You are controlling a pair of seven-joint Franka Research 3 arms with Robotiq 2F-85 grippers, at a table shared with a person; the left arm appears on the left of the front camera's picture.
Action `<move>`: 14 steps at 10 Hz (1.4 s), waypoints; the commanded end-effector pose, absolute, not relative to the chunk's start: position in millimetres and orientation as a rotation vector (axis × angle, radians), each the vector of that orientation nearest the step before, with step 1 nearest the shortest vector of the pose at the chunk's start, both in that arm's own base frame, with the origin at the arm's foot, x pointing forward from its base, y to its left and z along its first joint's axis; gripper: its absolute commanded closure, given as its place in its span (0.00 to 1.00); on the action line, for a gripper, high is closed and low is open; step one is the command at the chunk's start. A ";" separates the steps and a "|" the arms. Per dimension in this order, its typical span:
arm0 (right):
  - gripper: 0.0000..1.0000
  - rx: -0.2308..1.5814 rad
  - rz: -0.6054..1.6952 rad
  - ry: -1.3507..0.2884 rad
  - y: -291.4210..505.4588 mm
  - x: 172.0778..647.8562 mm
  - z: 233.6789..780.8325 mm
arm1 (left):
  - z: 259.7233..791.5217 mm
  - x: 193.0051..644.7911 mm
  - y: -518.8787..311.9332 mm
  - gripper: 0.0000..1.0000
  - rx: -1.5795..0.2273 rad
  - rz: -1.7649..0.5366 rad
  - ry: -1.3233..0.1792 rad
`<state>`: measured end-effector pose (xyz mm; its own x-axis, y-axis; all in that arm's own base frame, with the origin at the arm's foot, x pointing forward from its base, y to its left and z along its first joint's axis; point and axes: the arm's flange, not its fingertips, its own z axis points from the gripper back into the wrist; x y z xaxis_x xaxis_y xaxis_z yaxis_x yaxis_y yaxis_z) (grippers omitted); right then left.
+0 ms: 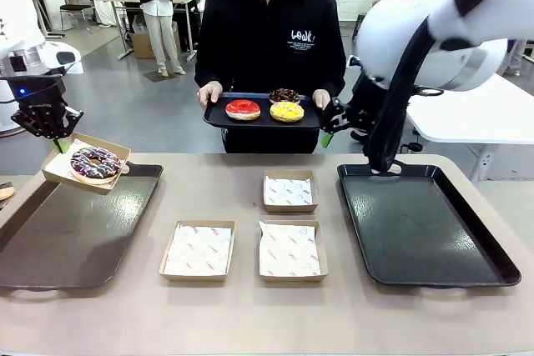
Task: Individually package the donuts and arrange them on the tray.
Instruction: Place the picked Paper togo box on the Handle tray while simultaneously picking up another Paper togo box from the table with the other hand.
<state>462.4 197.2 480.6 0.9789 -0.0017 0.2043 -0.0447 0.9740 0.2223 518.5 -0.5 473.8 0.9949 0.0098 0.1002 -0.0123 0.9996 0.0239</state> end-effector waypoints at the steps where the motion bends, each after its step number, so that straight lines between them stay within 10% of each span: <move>1: 0.00 0.129 -0.072 -0.162 233.9 498.2 477.7 | 453.8 521.1 10.4 0.99 0.062 -0.066 -0.137; 14: 0.00 0.138 -0.110 -0.105 236.8 574.2 390.5 | 431.7 528.5 6.7 0.99 0.060 -0.101 -0.103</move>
<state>573.9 235.9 389.1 0.9890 -0.1168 0.0906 0.1038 0.9852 0.1364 530.1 6.3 428.4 0.9881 -0.1168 0.1002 0.1106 0.9917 0.0655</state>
